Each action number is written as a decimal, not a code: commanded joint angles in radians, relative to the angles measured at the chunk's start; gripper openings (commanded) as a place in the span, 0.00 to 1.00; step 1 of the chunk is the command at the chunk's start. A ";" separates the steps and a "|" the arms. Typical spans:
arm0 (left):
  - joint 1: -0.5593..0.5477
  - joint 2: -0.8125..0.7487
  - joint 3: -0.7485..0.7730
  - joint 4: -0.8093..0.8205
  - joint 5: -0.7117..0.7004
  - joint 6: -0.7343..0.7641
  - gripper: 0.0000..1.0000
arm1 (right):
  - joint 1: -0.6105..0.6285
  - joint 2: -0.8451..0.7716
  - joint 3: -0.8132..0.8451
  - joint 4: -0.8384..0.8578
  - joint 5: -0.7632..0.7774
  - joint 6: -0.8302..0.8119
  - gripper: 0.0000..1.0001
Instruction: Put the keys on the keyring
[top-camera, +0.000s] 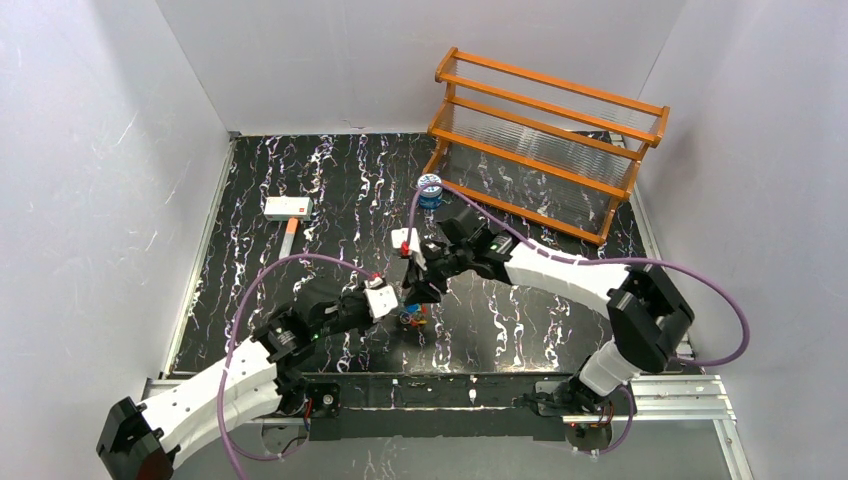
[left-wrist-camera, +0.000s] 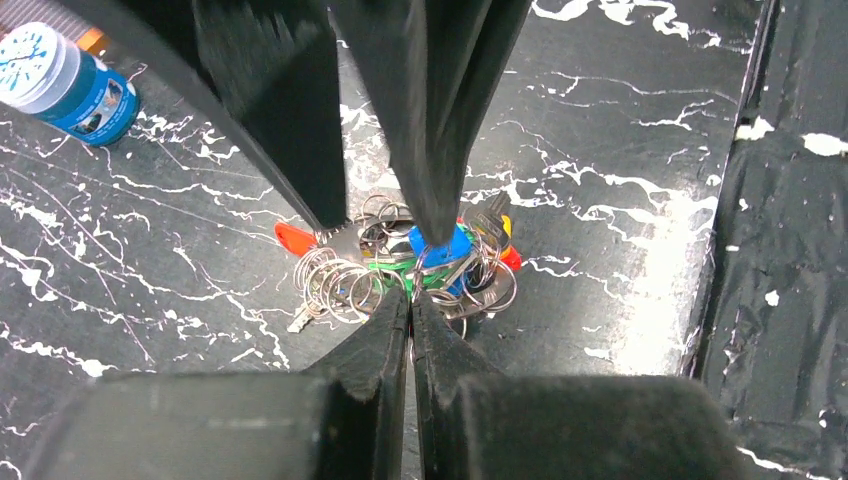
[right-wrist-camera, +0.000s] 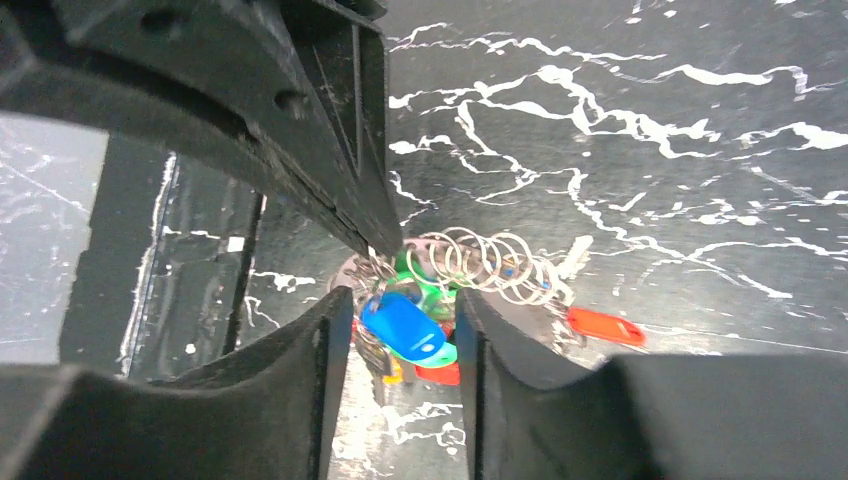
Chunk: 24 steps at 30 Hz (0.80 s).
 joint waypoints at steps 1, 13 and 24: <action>-0.003 -0.088 -0.083 0.190 -0.016 -0.141 0.00 | -0.020 -0.095 -0.056 0.141 0.004 0.033 0.54; -0.003 -0.153 -0.187 0.465 -0.016 -0.253 0.00 | -0.027 -0.093 -0.075 0.141 -0.077 0.044 0.47; -0.004 -0.148 -0.186 0.465 -0.021 -0.250 0.00 | -0.033 -0.089 -0.094 0.123 0.018 0.046 0.40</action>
